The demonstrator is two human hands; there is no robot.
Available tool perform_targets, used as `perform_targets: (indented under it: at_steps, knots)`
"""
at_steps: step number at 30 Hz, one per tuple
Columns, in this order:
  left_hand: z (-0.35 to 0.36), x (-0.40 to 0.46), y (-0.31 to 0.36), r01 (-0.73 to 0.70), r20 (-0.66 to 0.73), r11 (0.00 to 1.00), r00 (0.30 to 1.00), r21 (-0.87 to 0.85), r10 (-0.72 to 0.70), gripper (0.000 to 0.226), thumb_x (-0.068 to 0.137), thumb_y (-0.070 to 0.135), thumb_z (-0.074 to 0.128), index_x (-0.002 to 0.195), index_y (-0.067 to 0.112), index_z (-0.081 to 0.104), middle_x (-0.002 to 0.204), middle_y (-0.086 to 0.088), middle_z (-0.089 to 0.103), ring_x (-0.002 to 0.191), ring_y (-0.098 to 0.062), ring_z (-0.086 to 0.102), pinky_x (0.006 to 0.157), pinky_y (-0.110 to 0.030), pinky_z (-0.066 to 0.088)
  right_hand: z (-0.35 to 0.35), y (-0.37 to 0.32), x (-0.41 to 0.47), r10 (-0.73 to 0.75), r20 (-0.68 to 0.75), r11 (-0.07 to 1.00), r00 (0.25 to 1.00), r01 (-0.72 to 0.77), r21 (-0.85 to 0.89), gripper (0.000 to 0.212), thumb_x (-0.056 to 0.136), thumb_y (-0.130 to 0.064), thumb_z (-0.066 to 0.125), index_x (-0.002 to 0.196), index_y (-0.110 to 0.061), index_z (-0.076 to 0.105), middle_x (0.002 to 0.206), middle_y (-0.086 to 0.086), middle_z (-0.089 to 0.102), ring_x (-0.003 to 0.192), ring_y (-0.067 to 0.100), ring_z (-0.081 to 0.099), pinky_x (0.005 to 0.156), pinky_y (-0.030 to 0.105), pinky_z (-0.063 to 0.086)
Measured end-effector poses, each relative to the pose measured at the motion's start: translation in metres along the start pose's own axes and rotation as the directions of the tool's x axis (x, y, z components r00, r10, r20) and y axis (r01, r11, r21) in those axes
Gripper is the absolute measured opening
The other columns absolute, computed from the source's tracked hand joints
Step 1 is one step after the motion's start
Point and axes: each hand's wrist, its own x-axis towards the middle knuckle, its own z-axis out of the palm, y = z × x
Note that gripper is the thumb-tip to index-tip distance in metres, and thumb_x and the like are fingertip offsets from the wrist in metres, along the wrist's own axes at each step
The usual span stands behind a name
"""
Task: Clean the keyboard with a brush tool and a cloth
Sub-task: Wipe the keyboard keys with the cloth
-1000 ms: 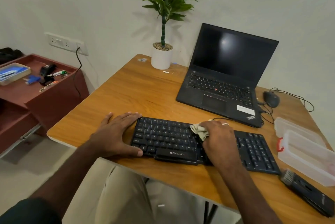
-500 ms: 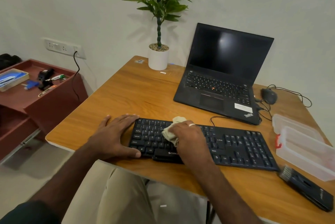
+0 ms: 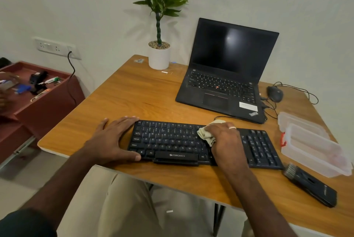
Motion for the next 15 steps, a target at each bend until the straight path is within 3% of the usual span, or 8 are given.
perform_targets:
  at_steps: [3,7,10,12,13,15]
  knots:
    - [0.000,0.000,-0.001,0.003,0.000,1.000,1.000,-0.003,-0.003,0.128,0.050,0.100,0.052,0.156,0.046,0.005,0.165,0.015,0.015,0.148,0.004,0.000,0.122,-0.041,-0.013,-0.001,0.007,-0.002,0.013,0.040,0.999,0.999,-0.012,-0.038,0.038,0.091,-0.007,0.055,0.125,-0.022,0.067,0.128,-0.004,0.065,0.125,0.018,0.044,0.104,0.037,0.038]
    - [-0.003,0.001,-0.004,0.012,0.018,1.000,1.000,-0.026,-0.011,0.126,0.050,0.100,0.053,0.154,0.049,0.006,0.164,0.016,0.016,0.147,0.006,0.001,0.122,-0.040,-0.012,-0.020,0.047,0.005,0.176,0.002,0.981,0.984,-0.175,-0.080,0.036,0.090,-0.005,0.064,0.122,-0.022,0.068,0.124,0.005,0.066,0.116,0.022,0.052,0.096,0.037,0.046]
    - [-0.011,0.004,-0.007,0.039,0.071,0.997,0.997,-0.072,-0.034,0.121,0.048,0.101,0.053,0.150,0.056,0.006,0.165,0.014,0.016,0.146,0.006,0.001,0.122,-0.041,-0.009,-0.037,0.075,0.010,0.295,-0.046,0.941,0.954,-0.282,0.185,0.034,0.094,-0.009,0.062,0.123,-0.025,0.069,0.119,0.000,0.068,0.107,0.018,0.057,0.077,0.027,0.048]
    - [-0.015,0.008,0.001,0.076,0.092,0.996,0.993,-0.046,-0.072,0.122,0.045,0.104,0.048,0.148,0.057,0.005,0.166,0.012,0.011,0.148,-0.001,-0.001,0.121,-0.048,-0.009,-0.044,0.085,0.011,0.396,-0.087,0.811,0.914,-0.304,0.499,0.028,0.097,-0.017,0.061,0.117,-0.032,0.072,0.110,-0.007,0.073,0.103,0.015,0.064,0.077,0.033,0.052]
    - [-0.014,0.011,0.010,0.092,0.065,0.996,0.994,-0.001,-0.091,0.126,0.043,0.106,0.043,0.150,0.054,0.005,0.167,0.010,0.008,0.151,-0.006,-0.002,0.120,-0.053,-0.010,-0.047,0.086,0.010,0.465,-0.069,0.689,0.883,-0.312,0.654,0.027,0.097,-0.017,0.060,0.114,-0.033,0.073,0.107,-0.008,0.074,0.102,0.016,0.067,0.081,0.037,0.055]
    - [-0.009,0.018,0.039,0.086,-0.035,0.992,0.996,0.092,-0.083,0.137,0.040,0.110,0.033,0.156,0.042,0.008,0.168,0.005,0.003,0.153,-0.015,-0.006,0.117,-0.059,-0.014,-0.050,0.082,0.010,0.569,0.081,0.314,0.819,-0.307,0.899,0.028,0.098,-0.011,0.056,0.117,-0.026,0.071,0.108,-0.002,0.076,0.102,0.021,0.071,0.084,0.040,0.057]
